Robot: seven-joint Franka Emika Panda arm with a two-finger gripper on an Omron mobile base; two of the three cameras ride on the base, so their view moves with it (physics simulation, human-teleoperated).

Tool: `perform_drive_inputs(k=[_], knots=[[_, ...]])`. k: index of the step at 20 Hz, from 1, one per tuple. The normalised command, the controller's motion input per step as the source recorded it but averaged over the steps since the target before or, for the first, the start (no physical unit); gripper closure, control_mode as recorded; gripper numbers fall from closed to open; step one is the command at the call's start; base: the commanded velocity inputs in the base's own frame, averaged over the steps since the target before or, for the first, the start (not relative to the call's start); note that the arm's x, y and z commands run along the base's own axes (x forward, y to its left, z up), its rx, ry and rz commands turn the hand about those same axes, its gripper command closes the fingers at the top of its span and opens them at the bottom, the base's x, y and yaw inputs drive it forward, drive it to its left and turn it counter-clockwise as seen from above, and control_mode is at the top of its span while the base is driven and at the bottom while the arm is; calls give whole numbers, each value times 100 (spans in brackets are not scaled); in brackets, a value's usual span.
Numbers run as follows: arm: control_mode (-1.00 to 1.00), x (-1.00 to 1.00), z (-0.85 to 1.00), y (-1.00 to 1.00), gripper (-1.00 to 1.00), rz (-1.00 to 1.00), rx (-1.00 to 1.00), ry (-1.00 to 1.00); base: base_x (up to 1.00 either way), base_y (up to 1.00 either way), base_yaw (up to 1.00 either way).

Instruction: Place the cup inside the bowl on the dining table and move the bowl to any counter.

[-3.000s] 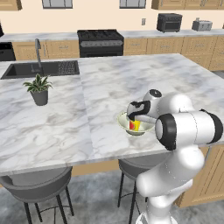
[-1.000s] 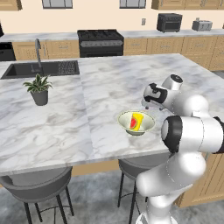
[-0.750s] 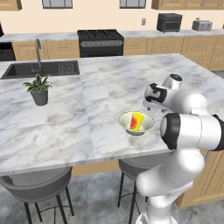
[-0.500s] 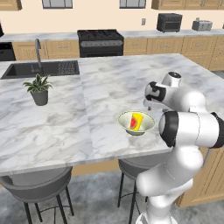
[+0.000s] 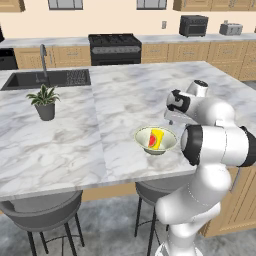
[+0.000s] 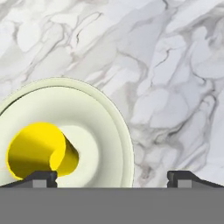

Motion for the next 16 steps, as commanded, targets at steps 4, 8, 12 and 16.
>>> perform_drive_inputs(k=[4,8,12,16], knots=[[-100,-5,-5,0,-100,0,8,1,0,0,0],[-100,-1,-7,-2,-100,1,5,2,0,0,0],[-100,0,-13,-4,-100,1,2,0,0,0,0],[-100,0,-17,-4,-100,4,3,0,0,0,0]])
